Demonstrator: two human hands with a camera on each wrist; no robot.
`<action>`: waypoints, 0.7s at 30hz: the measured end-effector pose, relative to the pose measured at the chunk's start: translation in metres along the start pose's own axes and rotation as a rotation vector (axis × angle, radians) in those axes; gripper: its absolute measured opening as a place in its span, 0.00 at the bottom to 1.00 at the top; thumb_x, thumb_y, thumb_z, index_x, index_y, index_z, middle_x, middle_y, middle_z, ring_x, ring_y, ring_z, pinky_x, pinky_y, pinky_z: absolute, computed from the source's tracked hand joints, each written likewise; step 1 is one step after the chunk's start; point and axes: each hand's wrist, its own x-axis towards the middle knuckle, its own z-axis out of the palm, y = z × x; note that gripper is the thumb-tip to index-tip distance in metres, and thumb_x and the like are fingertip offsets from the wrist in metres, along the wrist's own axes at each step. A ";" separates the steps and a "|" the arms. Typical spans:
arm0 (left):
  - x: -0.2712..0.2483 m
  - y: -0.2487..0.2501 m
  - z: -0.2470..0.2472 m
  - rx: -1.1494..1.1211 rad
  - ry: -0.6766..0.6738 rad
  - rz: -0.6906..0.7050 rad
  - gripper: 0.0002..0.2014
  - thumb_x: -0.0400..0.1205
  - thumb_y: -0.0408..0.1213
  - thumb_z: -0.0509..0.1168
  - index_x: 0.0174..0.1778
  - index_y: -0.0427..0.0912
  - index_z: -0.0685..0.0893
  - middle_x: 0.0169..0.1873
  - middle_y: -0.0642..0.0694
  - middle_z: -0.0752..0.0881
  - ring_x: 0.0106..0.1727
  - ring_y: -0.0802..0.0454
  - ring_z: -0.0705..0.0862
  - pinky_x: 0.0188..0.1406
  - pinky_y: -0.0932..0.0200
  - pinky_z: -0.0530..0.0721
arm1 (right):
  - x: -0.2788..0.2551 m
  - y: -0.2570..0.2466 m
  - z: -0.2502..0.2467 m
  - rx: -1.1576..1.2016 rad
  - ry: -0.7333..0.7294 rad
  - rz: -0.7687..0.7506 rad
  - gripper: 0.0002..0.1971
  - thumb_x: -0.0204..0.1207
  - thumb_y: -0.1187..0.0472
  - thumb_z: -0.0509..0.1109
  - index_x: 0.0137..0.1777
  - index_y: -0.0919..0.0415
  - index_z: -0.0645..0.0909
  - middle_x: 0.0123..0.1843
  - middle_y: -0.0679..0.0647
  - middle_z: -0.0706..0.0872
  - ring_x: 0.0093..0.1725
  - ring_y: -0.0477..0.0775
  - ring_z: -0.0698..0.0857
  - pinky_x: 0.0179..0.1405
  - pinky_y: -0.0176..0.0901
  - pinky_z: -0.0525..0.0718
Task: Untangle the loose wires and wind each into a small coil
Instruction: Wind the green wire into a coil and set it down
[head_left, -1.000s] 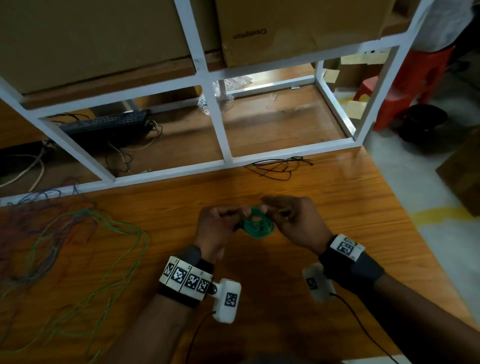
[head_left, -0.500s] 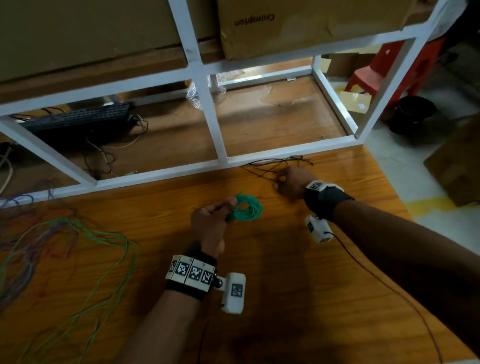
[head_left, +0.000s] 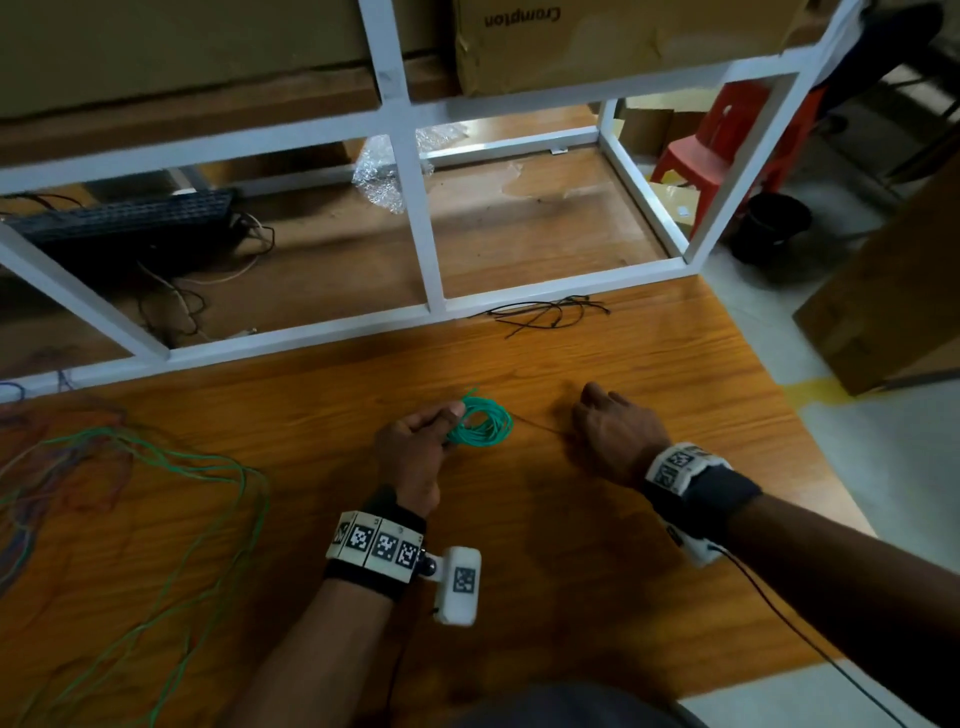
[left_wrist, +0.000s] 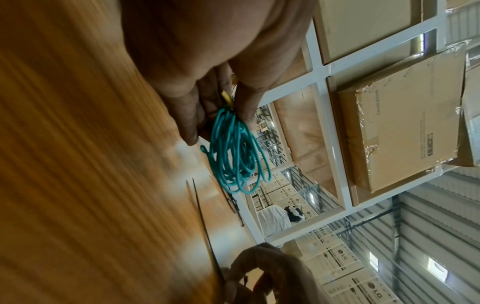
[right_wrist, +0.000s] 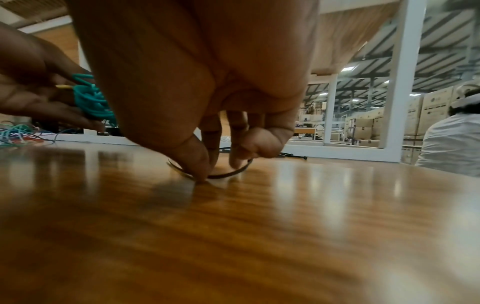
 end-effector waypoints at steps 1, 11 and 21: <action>-0.002 -0.004 -0.004 0.006 0.002 -0.005 0.09 0.78 0.35 0.77 0.53 0.41 0.91 0.46 0.46 0.94 0.49 0.52 0.93 0.49 0.52 0.90 | -0.008 -0.001 0.002 0.032 0.004 -0.001 0.13 0.85 0.47 0.67 0.64 0.53 0.81 0.65 0.55 0.76 0.61 0.64 0.84 0.43 0.55 0.85; -0.010 -0.030 -0.021 -0.021 -0.006 0.018 0.08 0.77 0.33 0.77 0.51 0.40 0.91 0.50 0.40 0.92 0.56 0.43 0.90 0.56 0.45 0.88 | -0.028 0.022 -0.013 0.585 0.193 0.315 0.10 0.77 0.64 0.72 0.53 0.55 0.92 0.53 0.57 0.95 0.54 0.60 0.92 0.49 0.46 0.86; -0.020 -0.031 -0.003 0.053 -0.059 0.004 0.07 0.75 0.37 0.79 0.47 0.45 0.92 0.45 0.47 0.94 0.51 0.50 0.91 0.43 0.55 0.86 | -0.019 0.000 0.023 0.427 0.129 0.131 0.17 0.78 0.39 0.69 0.58 0.47 0.91 0.63 0.52 0.87 0.63 0.61 0.83 0.57 0.52 0.84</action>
